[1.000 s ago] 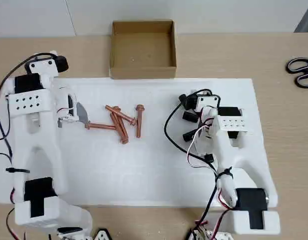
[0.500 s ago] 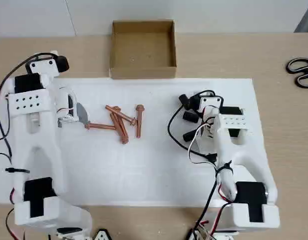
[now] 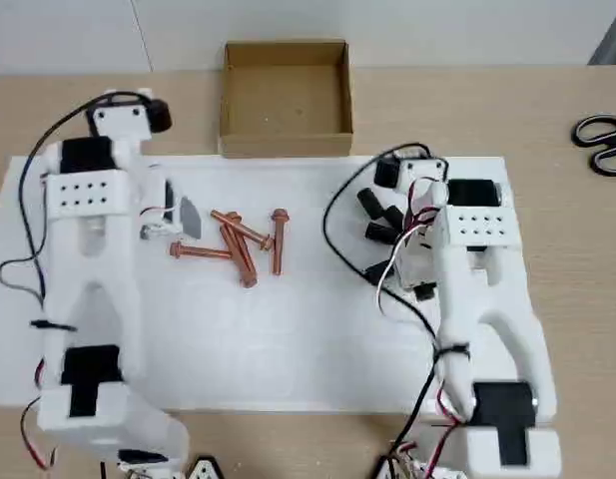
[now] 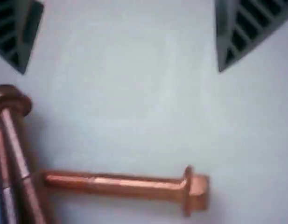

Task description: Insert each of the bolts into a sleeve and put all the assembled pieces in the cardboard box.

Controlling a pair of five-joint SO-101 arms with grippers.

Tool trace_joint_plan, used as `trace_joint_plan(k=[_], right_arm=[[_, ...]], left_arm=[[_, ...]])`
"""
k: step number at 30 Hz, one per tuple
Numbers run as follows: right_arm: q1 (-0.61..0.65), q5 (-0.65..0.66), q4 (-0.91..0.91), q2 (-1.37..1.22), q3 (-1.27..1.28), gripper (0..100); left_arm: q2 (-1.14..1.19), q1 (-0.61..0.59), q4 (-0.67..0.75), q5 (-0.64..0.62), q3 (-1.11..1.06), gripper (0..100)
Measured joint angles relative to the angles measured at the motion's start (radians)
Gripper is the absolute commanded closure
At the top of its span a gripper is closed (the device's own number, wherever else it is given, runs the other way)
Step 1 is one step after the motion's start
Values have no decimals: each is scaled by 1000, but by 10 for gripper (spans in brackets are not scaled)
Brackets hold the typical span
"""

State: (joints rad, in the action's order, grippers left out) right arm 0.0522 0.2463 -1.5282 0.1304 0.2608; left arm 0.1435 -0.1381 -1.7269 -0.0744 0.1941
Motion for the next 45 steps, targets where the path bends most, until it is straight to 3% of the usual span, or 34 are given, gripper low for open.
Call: trace_joint_plan(k=[10,18,32,39,45], right_arm=[[-11,9,-21,41,-2,995],[-12,9,-21,41,0,995],[-12,-2,-21,41,0,995],[-14,-2,-21,41,0,995],[-12,-2,-21,41,0,995]], left_arm=[[379,147,-5,-58,272,754],[499,319,-5,-55,410,754],[709,333,-5,-75,617,758],[729,361,-5,-78,626,901],[729,391,-5,-106,626,917]])
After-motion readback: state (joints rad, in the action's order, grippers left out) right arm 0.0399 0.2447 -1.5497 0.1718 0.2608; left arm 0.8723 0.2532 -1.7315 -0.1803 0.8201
